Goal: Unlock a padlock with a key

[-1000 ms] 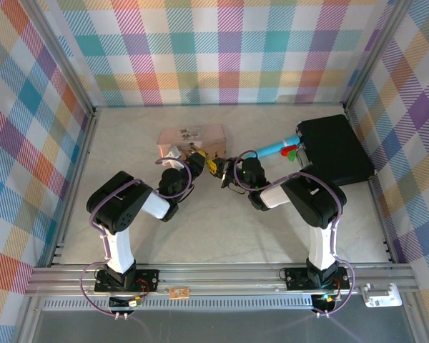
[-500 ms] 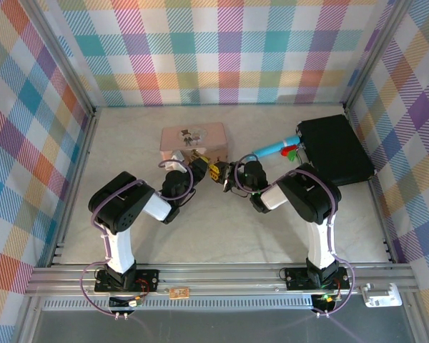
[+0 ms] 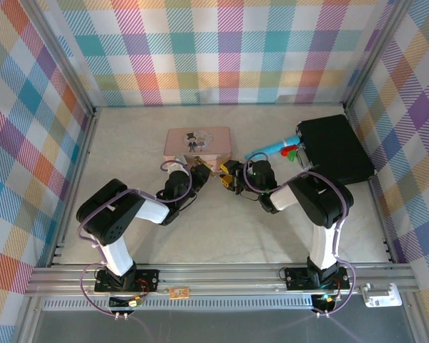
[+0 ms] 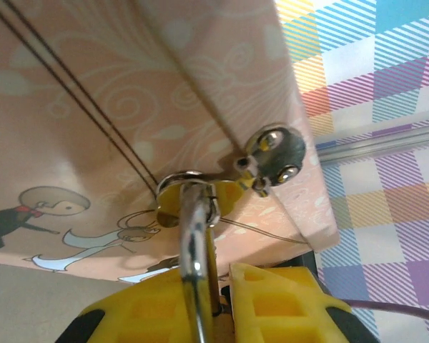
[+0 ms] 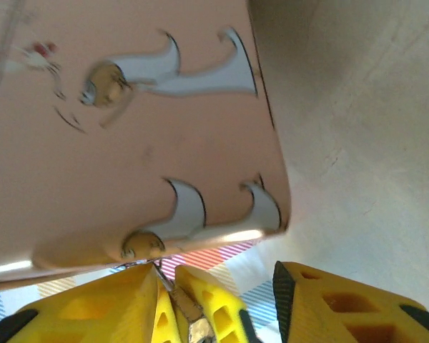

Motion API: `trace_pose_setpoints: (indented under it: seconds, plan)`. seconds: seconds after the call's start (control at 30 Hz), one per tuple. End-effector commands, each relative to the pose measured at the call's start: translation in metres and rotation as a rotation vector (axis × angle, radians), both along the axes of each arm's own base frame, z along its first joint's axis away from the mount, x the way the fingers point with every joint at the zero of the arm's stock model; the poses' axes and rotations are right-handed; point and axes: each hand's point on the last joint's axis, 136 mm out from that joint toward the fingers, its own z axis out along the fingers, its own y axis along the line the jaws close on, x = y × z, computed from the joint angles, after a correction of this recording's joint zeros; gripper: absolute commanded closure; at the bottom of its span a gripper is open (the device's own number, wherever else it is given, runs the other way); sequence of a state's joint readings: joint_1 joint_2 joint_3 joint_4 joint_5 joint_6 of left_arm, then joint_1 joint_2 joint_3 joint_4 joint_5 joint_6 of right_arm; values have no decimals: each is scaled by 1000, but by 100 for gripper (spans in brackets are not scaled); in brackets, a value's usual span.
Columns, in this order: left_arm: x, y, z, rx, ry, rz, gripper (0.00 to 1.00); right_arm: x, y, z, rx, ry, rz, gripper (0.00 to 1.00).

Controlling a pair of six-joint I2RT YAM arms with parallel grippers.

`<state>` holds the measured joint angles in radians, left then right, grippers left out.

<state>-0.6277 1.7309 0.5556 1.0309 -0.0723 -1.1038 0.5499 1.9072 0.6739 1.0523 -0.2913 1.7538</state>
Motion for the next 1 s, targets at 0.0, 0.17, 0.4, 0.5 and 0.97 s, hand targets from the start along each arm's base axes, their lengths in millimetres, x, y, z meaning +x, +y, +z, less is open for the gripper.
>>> trace_pose_setpoints:
  seconds: [0.0, 0.17, 0.4, 0.5, 0.97]
  plan:
    - [0, 1, 16, 16, 19, 16, 100, -9, -6, -7, -89, -60, 78, 52]
    - [0, -3, 13, 47, 83, -1, 100, -20, -1, -2, -195, -141, 212, 52]
    - [-3, -6, 10, 19, 172, 0, 100, -41, -3, 23, -362, -333, 338, 63]
    - [-3, -8, 15, -6, 162, -6, 100, -54, 5, 32, -374, -354, 371, 63]
    - [-5, -10, 20, -116, 139, -6, 100, -51, 24, 16, -343, -327, 319, 58]
